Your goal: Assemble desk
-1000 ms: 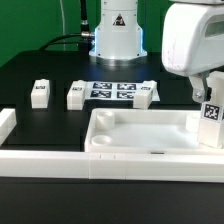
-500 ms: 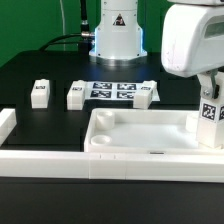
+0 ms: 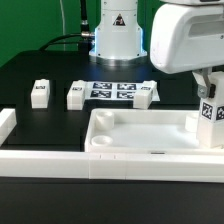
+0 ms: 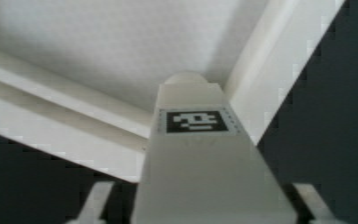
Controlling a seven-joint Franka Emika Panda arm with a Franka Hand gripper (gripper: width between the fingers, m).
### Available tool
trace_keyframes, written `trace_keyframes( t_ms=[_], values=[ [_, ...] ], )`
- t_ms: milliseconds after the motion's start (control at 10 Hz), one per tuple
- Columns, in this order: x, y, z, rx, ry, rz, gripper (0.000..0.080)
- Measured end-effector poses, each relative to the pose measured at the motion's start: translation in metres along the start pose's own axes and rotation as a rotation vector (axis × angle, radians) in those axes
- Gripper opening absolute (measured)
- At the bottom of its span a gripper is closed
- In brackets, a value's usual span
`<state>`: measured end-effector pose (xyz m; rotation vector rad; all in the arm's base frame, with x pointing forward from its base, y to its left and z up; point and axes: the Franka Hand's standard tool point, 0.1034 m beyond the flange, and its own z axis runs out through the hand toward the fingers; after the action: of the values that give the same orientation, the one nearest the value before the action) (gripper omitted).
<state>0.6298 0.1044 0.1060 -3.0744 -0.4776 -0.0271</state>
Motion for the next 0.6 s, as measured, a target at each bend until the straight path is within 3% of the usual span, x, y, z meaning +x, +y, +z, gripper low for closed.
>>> trace_keyframes(
  t_ms=[600],
  values=[
    [-0.0005, 0.002, 0.0018, 0.033, 0.002, 0.725, 0.029]
  ],
)
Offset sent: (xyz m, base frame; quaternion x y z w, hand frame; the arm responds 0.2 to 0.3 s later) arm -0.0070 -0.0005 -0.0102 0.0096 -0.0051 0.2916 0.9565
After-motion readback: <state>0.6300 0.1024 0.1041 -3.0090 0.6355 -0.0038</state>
